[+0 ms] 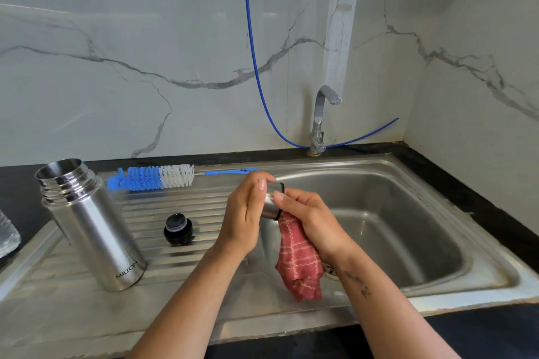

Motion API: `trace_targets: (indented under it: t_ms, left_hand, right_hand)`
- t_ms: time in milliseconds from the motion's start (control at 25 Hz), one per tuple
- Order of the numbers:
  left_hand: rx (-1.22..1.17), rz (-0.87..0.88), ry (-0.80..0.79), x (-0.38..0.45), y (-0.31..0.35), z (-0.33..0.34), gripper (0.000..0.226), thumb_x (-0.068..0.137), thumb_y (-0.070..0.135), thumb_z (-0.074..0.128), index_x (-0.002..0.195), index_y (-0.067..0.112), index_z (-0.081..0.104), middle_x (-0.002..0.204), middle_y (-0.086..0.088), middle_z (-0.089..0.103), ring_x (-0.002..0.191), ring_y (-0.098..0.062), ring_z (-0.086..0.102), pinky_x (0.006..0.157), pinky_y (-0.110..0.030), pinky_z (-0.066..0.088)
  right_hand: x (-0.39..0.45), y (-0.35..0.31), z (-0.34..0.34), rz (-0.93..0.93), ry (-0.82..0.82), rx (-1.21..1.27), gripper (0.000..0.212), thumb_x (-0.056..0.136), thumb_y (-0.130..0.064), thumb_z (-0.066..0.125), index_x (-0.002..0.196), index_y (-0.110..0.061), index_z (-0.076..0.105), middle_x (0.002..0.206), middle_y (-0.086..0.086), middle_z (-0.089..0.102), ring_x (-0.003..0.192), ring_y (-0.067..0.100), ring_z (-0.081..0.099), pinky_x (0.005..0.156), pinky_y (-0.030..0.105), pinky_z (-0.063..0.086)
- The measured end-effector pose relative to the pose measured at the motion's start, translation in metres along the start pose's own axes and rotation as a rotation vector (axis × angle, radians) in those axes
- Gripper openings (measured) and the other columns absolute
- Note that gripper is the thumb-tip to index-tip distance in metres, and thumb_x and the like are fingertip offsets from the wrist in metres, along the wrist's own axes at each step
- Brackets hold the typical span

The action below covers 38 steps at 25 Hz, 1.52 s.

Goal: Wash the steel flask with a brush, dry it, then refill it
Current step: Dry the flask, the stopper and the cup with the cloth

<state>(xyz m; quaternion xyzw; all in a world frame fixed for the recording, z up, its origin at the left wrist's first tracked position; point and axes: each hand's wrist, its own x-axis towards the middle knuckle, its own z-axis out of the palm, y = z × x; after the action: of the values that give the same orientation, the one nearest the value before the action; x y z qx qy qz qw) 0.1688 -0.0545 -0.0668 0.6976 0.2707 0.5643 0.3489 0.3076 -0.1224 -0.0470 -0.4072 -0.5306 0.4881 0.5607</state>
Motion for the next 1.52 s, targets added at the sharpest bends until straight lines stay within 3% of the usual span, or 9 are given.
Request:
trace_targets:
  t_ms: [80, 160, 280, 440, 680, 880, 1160, 1360, 1520]
  left_hand:
    - [-0.091, -0.277, -0.017, 0.004, 0.010, 0.004, 0.056, 0.106, 0.059, 0.031, 0.091, 0.021, 0.069, 0.064, 0.002, 0.064, 0.059, -0.015, 0.060, 0.055, -0.022, 0.049]
    - [-0.106, -0.587, -0.059, 0.007, 0.012, 0.006, 0.041, 0.098, 0.073, 0.028, 0.094, 0.033, 0.025, 0.049, 0.004, 0.047, 0.042, -0.010, 0.044, 0.041, -0.019, 0.035]
    - [-0.032, -0.385, -0.038, 0.004, 0.004, 0.004, 0.049, 0.095, 0.070, 0.041, 0.078, 0.025, 0.048, 0.059, 0.008, 0.046, 0.053, -0.009, 0.045, 0.056, -0.027, 0.042]
    - [0.147, 0.058, -0.096, -0.001, -0.013, -0.001, 0.043, 0.099, 0.055, 0.038, 0.115, 0.023, 0.063, 0.090, 0.001, 0.064, 0.082, -0.015, 0.058, 0.080, -0.022, 0.048]
    - [-0.035, -0.550, -0.139, 0.007, 0.015, 0.006, 0.072, 0.097, 0.076, 0.031, 0.060, 0.018, 0.051, 0.052, 0.000, 0.052, 0.043, -0.010, 0.043, 0.044, -0.023, 0.033]
    - [0.149, -0.225, -0.063, 0.003, 0.002, 0.007, 0.027, 0.105, 0.051, 0.047, 0.090, 0.033, 0.059, 0.068, 0.020, 0.063, 0.066, -0.002, 0.059, 0.060, -0.013, 0.045]
    - [0.172, 0.139, -0.231, 0.005, 0.017, 0.035, 0.045, 0.096, 0.056, 0.047, 0.126, 0.025, 0.061, 0.064, 0.006, 0.061, 0.066, -0.011, 0.062, 0.064, -0.019, 0.048]
    - [-0.199, -0.274, -0.221, 0.002, 0.050, 0.111, 0.032, 0.101, 0.059, 0.045, 0.097, 0.030, 0.059, 0.073, 0.011, 0.064, 0.066, -0.008, 0.059, 0.060, -0.017, 0.044]
    - [-0.503, -0.517, -0.277, -0.013, 0.039, 0.142, 0.077, 0.095, 0.068, 0.042, 0.111, -0.005, 0.059, 0.063, -0.004, 0.059, 0.052, -0.014, 0.050, 0.050, -0.028, 0.039]
  right_hand:
    - [0.004, 0.011, -0.005, -0.198, 0.069, -0.444, 0.022, 0.100, -0.029, 0.064, 0.100, -0.007, 0.067, 0.083, 0.002, 0.068, 0.070, 0.023, 0.064, 0.067, 0.038, 0.053]
    - [0.004, 0.016, -0.004, -0.248, 0.072, -0.759, 0.018, 0.099, -0.026, 0.065, 0.087, -0.014, 0.061, 0.076, -0.005, 0.062, 0.062, 0.020, 0.061, 0.060, 0.036, 0.051]
    - [0.001, 0.006, -0.001, -0.097, 0.062, -0.384, 0.034, 0.101, -0.030, 0.064, 0.083, -0.003, 0.060, 0.059, -0.003, 0.053, 0.048, 0.012, 0.049, 0.049, 0.027, 0.041]
    - [-0.006, -0.016, 0.002, 0.072, 0.003, 0.068, 0.034, 0.102, -0.036, 0.059, 0.084, -0.012, 0.073, 0.057, 0.002, 0.055, 0.048, 0.014, 0.046, 0.049, 0.023, 0.041]
    - [0.005, 0.013, -0.003, -0.321, 0.175, -0.849, 0.038, 0.103, -0.043, 0.056, 0.074, -0.019, 0.050, 0.064, -0.008, 0.055, 0.056, 0.012, 0.054, 0.056, 0.033, 0.045]
    - [-0.002, 0.003, -0.006, -0.017, 0.060, -0.237, 0.022, 0.101, -0.022, 0.065, 0.091, -0.002, 0.067, 0.063, -0.003, 0.058, 0.054, 0.007, 0.051, 0.055, 0.024, 0.044]
    - [-0.046, -0.018, -0.034, 0.088, -0.013, 0.387, 0.026, 0.101, -0.012, 0.058, 0.122, -0.002, 0.069, 0.110, 0.014, 0.070, 0.057, 0.003, 0.049, 0.054, 0.015, 0.046]
    - [-0.092, -0.054, -0.070, 0.014, 0.386, 0.178, 0.034, 0.091, -0.006, 0.062, 0.124, -0.003, 0.068, 0.092, 0.013, 0.068, 0.067, 0.013, 0.061, 0.063, 0.027, 0.052]
    - [-0.130, -0.077, -0.109, 0.006, 0.489, -0.070, 0.057, 0.079, -0.002, 0.065, 0.133, -0.022, 0.067, 0.113, 0.014, 0.071, 0.090, 0.023, 0.070, 0.085, 0.042, 0.059]
